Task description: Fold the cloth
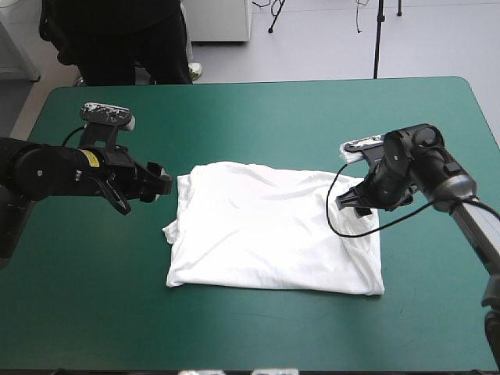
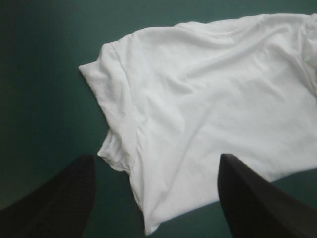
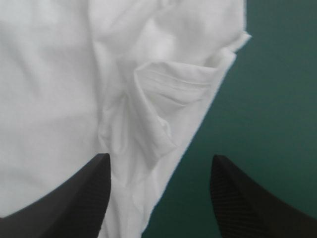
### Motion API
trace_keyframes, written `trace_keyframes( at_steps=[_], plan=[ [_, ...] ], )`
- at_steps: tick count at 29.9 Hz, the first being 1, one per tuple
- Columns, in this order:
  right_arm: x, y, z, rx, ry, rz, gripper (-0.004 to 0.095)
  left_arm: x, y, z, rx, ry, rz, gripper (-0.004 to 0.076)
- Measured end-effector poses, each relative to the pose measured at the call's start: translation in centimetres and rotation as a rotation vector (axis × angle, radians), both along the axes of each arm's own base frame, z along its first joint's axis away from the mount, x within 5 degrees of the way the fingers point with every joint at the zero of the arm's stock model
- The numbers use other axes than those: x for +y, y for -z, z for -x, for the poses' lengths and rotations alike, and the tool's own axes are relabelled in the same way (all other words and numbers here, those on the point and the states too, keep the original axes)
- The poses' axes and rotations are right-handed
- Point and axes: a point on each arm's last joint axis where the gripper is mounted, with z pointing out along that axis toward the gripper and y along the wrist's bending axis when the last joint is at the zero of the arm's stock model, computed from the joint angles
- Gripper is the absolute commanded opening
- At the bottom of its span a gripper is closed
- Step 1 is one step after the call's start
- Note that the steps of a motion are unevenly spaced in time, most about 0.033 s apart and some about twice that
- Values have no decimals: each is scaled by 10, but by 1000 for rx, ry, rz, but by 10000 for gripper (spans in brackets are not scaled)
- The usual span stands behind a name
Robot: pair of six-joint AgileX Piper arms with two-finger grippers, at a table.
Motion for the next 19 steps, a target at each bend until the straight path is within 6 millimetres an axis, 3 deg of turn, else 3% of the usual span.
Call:
trace_keyframes(
  at_steps=[8,13,19],
  plan=[
    [-21,-67,54,-228,88,-44,564,9,17,14,57,-103,1,501],
    [-32,-96,89,-336,126,-101,563,15,57,27,185,-161,-26,501],
    [-39,-112,114,-414,137,-137,563,16,117,32,347,-203,-65,501]
  ],
)
